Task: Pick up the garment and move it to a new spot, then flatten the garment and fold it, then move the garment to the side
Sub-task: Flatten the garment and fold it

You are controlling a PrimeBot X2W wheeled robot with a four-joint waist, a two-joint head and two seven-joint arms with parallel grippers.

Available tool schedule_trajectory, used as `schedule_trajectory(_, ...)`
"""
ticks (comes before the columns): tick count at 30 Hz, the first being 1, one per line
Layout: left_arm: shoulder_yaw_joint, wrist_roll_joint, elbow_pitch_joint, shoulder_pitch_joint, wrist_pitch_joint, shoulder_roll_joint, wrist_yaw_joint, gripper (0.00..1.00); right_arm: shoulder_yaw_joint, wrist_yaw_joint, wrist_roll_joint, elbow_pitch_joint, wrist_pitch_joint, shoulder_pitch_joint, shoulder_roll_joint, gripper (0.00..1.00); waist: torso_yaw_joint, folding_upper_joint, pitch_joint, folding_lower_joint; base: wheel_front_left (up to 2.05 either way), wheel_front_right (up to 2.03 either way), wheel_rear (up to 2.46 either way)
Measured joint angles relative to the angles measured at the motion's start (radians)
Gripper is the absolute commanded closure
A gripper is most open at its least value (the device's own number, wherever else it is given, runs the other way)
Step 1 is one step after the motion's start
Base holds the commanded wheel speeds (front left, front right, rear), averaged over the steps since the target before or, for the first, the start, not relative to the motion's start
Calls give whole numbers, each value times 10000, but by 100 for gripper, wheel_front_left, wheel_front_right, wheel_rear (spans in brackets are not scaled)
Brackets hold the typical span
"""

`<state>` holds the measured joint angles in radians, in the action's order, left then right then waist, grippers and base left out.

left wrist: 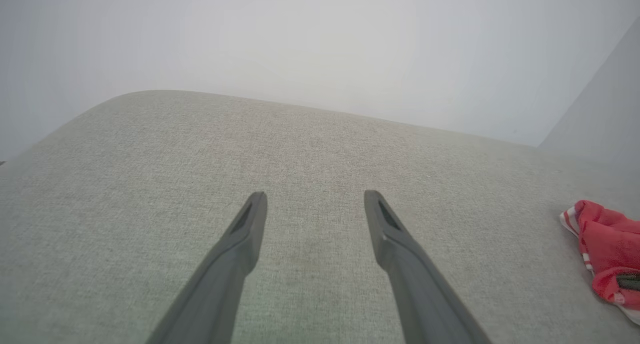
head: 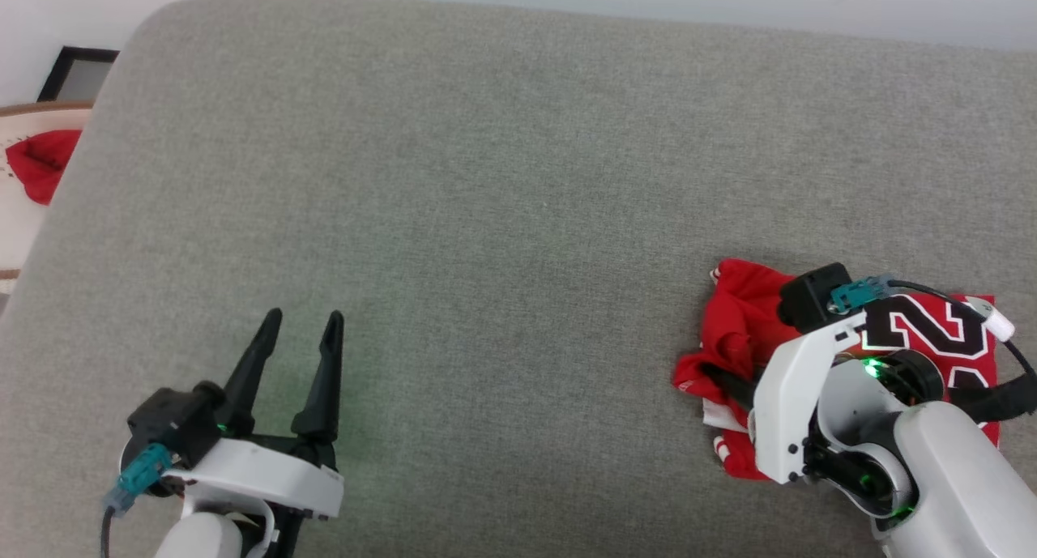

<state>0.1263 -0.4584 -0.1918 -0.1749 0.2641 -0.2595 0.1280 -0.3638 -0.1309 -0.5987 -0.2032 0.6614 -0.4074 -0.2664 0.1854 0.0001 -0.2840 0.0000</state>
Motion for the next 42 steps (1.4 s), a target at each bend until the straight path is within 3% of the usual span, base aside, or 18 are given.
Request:
schedule_trajectory(2, -4, -2, -17, -55, 0, -4, 0, 0, -257, 0, -21, -201, -184, -155, -13, 100, -32, 0, 13, 0, 0, 0, 0)
schedule_trajectory(3, -15, -4, -40, -50, 0, -12, 0, 0, -362, 0, -90, -270, -288, -213, 0, 91, -56, 0, 28, 0, 0, 0, 0)
schedule_trajectory(4, -31, -4, -61, -47, 0, -21, 0, 0, -464, 0, -130, -313, -370, -262, -12, 74, -84, 0, 49, 0, 0, 0, 0)
schedule_trajectory(5, -48, -10, -79, -44, 0, -36, 0, 0, -585, 0, -171, -320, -449, -306, -46, 42, -109, 0, 81, 0, 0, 0, 0)
schedule_trajectory(6, -63, -13, -88, -35, 0, -52, 0, 0, -717, 0, -215, -267, -556, -328, -86, 2, -135, 0, 119, 0, 0, 0, 0)
schedule_trajectory(17, -370, -13, -102, 407, 0, -134, 0, 0, -926, 0, -976, 1243, -1570, -20, -1384, 0, -739, 0, 668, 0, 0, 0, 0)
schedule_trajectory(26, -288, -109, -349, 556, 0, -184, 0, 0, -245, 0, -1417, 1093, -3896, 519, -2180, 0, -1399, 0, 1164, 0, 0, 0, 0)
schedule_trajectory(30, -337, -174, -460, 550, 0, -132, 0, 0, 100, 4, -1009, 328, -5465, 771, -2061, 0, -1643, 0, 1292, 0, 0, 0, 0)
schedule_trajectory(36, -453, -67, -644, 557, 0, 12, 0, 0, 627, 4, -437, -1011, -7605, 1087, -1392, 0, -1790, -1, 1439, 0, 0, 0, 0)
schedule_trajectory(42, -742, 309, -589, 914, 0, 140, 0, 0, 1007, 4, -82, -1601, -8679, 1359, -922, 0, -1804, 0, 1686, 0, 0, 0, 0)
